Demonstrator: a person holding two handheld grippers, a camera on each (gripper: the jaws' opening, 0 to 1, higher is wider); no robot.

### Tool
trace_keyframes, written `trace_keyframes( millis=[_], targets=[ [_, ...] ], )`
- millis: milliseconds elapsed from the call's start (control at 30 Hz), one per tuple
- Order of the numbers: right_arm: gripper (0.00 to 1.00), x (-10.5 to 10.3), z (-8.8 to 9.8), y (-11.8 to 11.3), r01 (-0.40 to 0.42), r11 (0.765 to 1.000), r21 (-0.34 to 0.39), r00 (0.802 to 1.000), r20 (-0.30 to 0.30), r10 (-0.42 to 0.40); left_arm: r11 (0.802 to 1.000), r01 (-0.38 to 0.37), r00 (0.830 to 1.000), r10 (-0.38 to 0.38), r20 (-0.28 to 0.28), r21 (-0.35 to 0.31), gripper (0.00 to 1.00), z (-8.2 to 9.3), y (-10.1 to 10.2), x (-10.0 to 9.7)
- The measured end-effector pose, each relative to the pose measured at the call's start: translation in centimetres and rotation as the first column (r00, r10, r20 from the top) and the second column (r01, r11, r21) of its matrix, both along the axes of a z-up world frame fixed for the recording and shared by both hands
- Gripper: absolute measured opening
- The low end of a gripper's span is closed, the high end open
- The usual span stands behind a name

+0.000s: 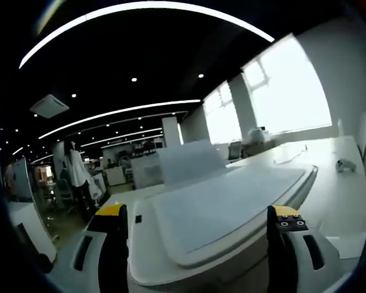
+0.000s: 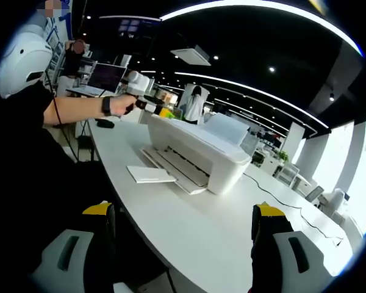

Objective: Remove the paper from the printer output slot and place it on top of the printer

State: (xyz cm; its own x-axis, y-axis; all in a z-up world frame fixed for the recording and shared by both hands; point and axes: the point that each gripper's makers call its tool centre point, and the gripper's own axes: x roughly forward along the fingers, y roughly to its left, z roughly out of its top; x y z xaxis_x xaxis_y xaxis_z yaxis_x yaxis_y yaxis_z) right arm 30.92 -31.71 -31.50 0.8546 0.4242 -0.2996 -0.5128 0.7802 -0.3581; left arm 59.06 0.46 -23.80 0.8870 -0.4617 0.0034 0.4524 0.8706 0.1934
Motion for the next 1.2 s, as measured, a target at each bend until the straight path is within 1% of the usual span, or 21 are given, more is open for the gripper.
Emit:
trace_keyframes(
  millis=[33,133,167,367,533,633,767,933,1200],
  targets=[
    [0.88,0.0,0.0,0.0,0.0,1.0,0.0,1.0,-0.001,0.0,1.0,0.002,1.0,-0.002,0.005,0.004,0.97,0.2,0.0,0.2],
    [0.88,0.0,-0.1,0.0,0.002,1.0,0.001,1.0,-0.003,-0.002,1.0,0.008,1.0,-0.008,0.008,0.003,0.97,0.3,0.0,0.1],
    [0.88,0.1,-0.1,0.0,0.003,1.0,0.0,1.0,-0.004,-0.003,1.0,0.011,1.0,-0.011,0.007,0.001,0.97,0.2,-0.1,-0.3],
    [0.88,0.1,0.0,0.0,0.004,1.0,0.003,1.0,-0.002,-0.004,1.0,0.025,1.0,-0.025,-0.002,-0.004,0.97,-0.1,-0.3,-1.0],
    [0.88,0.1,-0.2,0.0,0.006,1.0,0.005,1.0,-0.004,-0.006,1.0,0.025,1.0,-0.025,0.001,0.006,0.97,-0.3,-0.1,-1.7],
    [0.88,0.1,-0.2,0.0,0.006,1.0,0.004,1.0,-0.005,-0.006,1.0,0.024,1.0,-0.024,0.0,0.003,0.97,-0.1,0.2,-1.7],
    [0.88,0.1,-0.2,0.0,0.006,1.0,0.004,1.0,-0.006,-0.006,1.0,0.028,1.0,-0.028,0.007,0.0,0.97,0.1,0.2,-2.7],
    [0.88,0.1,-0.2,0.1,0.007,1.0,0.003,1.0,-0.004,-0.007,0.999,0.035,0.999,-0.036,0.021,0.02,0.97,0.1,-0.3,-4.1],
    [0.88,0.0,-0.1,0.0,0.01,1.0,0.003,1.0,-0.001,-0.01,0.999,0.039,0.999,-0.039,0.019,0.018,0.97,-0.1,0.0,-4.8]
  ],
)
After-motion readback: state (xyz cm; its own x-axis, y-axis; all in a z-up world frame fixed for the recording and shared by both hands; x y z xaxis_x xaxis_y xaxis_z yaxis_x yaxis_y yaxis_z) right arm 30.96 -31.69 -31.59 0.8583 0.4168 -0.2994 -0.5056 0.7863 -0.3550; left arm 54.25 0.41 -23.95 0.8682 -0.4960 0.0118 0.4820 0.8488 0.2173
